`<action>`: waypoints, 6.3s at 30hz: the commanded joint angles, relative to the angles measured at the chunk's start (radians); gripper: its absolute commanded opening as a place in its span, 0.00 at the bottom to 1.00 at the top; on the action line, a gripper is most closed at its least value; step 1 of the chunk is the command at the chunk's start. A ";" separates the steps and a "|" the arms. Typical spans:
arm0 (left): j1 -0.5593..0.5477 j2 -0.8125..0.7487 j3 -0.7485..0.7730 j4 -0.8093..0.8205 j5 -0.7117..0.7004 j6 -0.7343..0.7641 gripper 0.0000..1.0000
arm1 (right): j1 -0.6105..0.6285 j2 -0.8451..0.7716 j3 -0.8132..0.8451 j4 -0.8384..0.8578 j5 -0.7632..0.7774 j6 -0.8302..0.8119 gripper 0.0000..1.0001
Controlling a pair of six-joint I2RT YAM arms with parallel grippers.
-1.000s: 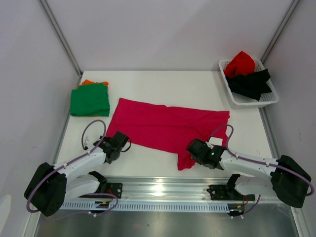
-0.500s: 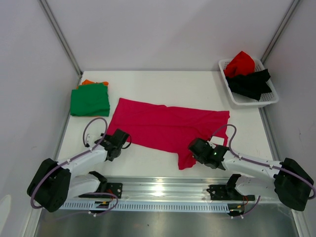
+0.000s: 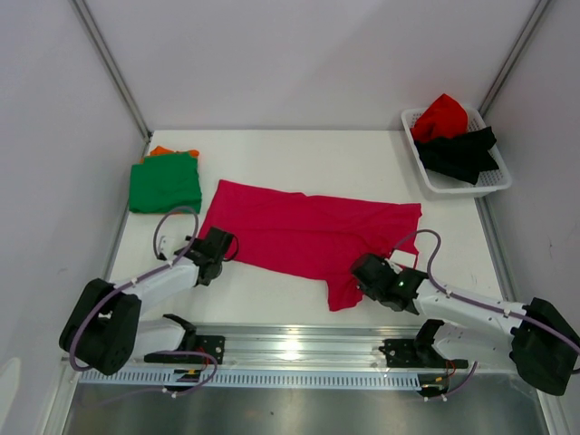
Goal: Fold and stack the t-shirts
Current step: Grap the side of the flattened tshirt closest away from the robot with both arms, then fold the other side of the tshirt into a rectangle
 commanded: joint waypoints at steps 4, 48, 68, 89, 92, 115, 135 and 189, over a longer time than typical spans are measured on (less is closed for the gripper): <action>0.037 0.048 0.057 0.030 0.029 0.078 0.53 | -0.005 -0.039 -0.005 -0.034 0.022 0.009 0.00; 0.205 0.133 0.177 -0.225 0.212 -0.008 0.76 | -0.024 -0.174 -0.087 -0.077 0.024 0.052 0.00; 0.263 0.243 0.292 -0.216 0.246 0.069 0.56 | -0.027 -0.186 -0.093 -0.086 0.025 0.064 0.00; 0.271 0.213 0.274 -0.085 0.315 0.227 0.01 | -0.030 -0.174 -0.015 -0.034 0.130 -0.071 0.00; 0.271 0.202 0.294 -0.116 0.303 0.245 0.01 | -0.030 -0.157 0.051 -0.017 0.182 -0.144 0.00; 0.271 0.334 0.688 -0.295 0.290 0.443 0.01 | -0.356 -0.036 0.255 0.204 0.219 -0.547 0.00; 0.274 0.611 1.056 -0.340 0.355 0.597 0.01 | -0.518 0.194 0.349 0.367 0.096 -0.654 0.00; 0.312 0.828 1.331 -0.372 0.425 0.755 0.01 | -0.723 0.633 0.604 0.376 0.027 -0.588 0.00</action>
